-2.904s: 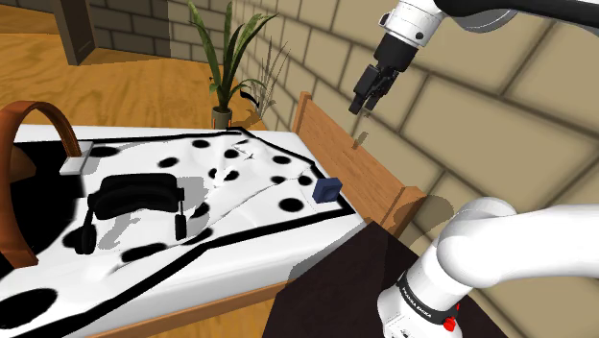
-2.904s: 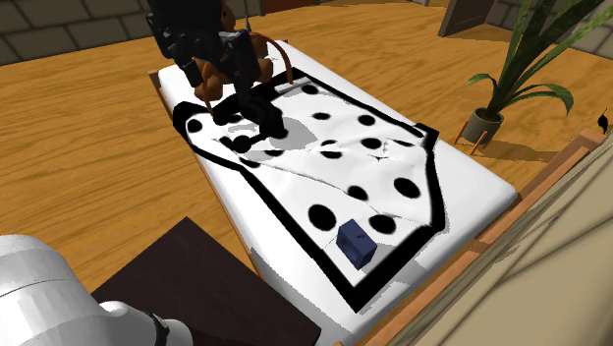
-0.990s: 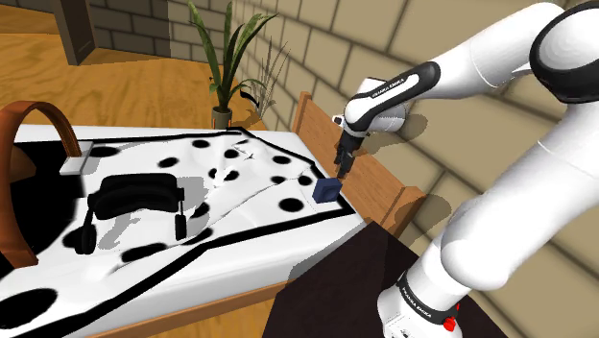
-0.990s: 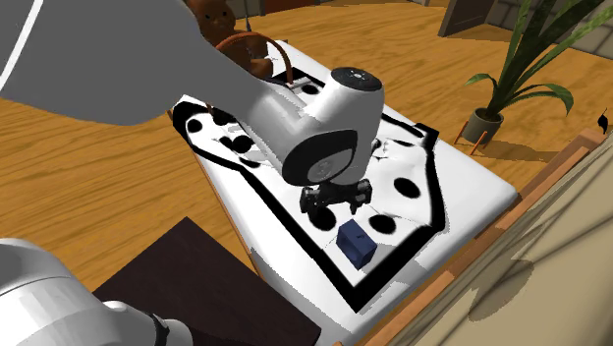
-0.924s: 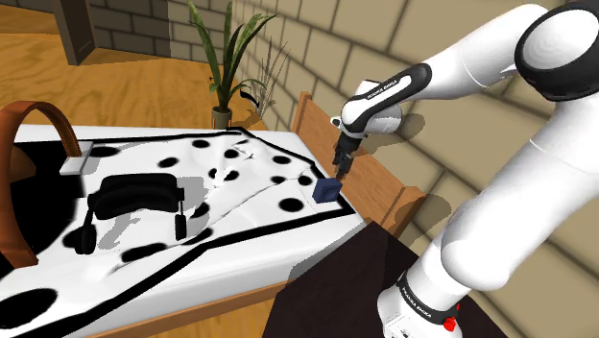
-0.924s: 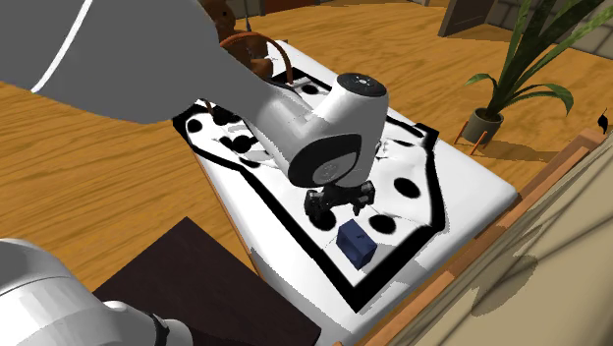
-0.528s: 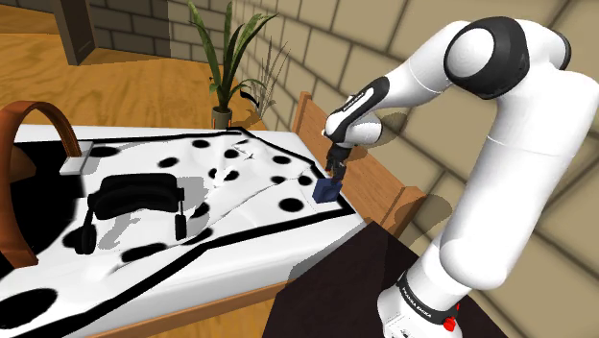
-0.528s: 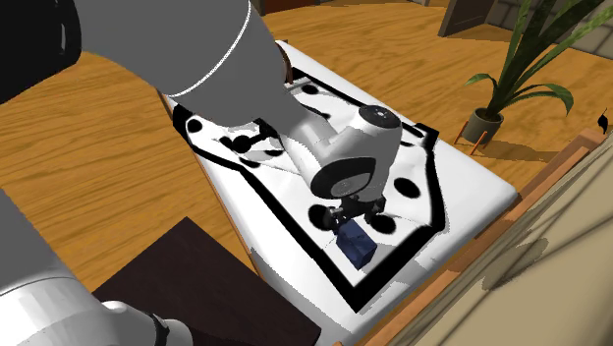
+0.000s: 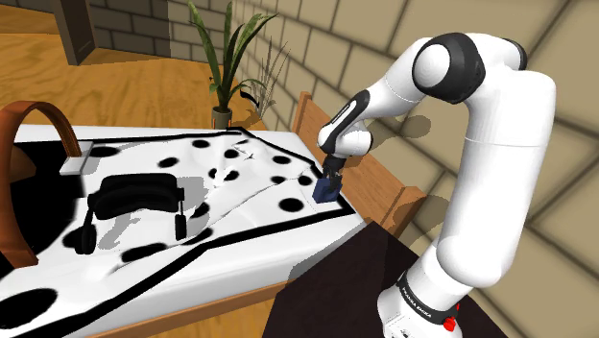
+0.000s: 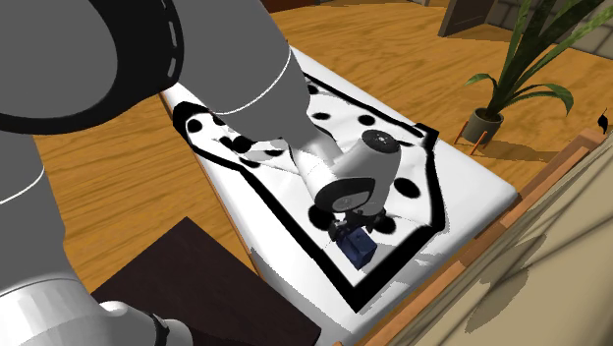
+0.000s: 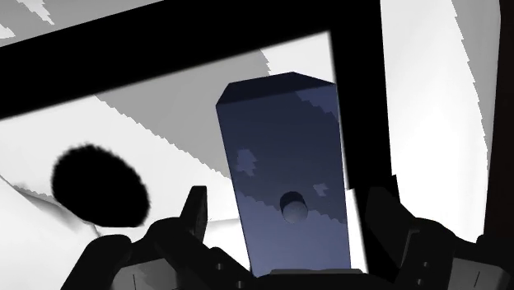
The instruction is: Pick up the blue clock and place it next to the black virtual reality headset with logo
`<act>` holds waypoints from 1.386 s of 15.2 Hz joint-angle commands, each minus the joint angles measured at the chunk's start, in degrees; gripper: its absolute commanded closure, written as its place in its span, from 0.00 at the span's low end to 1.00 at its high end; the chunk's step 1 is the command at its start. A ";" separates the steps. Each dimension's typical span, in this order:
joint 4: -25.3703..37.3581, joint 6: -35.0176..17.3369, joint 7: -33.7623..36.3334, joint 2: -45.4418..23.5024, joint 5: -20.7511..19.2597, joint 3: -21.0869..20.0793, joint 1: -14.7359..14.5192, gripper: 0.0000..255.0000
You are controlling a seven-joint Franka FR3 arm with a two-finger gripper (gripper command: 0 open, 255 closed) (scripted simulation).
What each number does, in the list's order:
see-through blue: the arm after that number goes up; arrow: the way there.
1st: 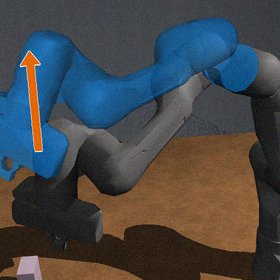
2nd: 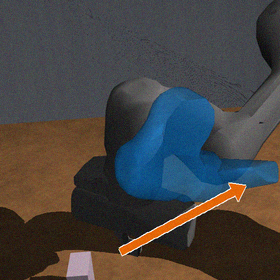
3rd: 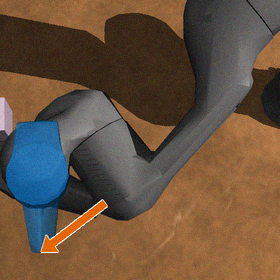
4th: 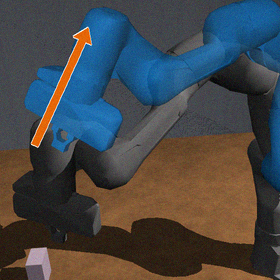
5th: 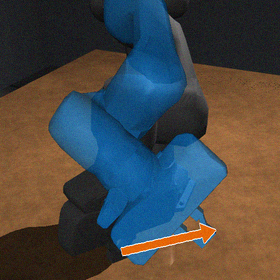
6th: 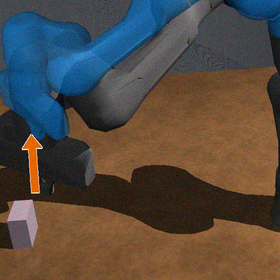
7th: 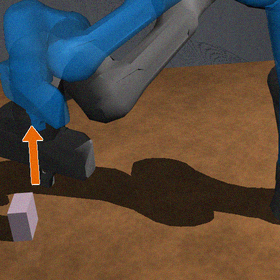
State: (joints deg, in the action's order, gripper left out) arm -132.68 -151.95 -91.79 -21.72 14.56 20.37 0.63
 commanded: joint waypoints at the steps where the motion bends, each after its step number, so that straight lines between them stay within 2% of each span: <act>1: 0.12 -1.00 -0.60 -1.14 0.82 -0.62 0.46 0.00; 8: 0.12 -0.99 -0.58 -1.14 0.81 -0.62 0.46 0.00; 9: 0.12 -0.99 -0.58 -1.14 0.81 -0.62 0.46 1.00; 18: 0.12 -1.00 -0.59 -1.14 0.81 -0.62 0.47 1.00; 21: -0.23 0.82 0.52 1.13 -0.77 0.60 -0.45 1.00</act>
State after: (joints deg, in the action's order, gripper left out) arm -132.65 -151.57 -91.69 -21.35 14.28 20.61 0.54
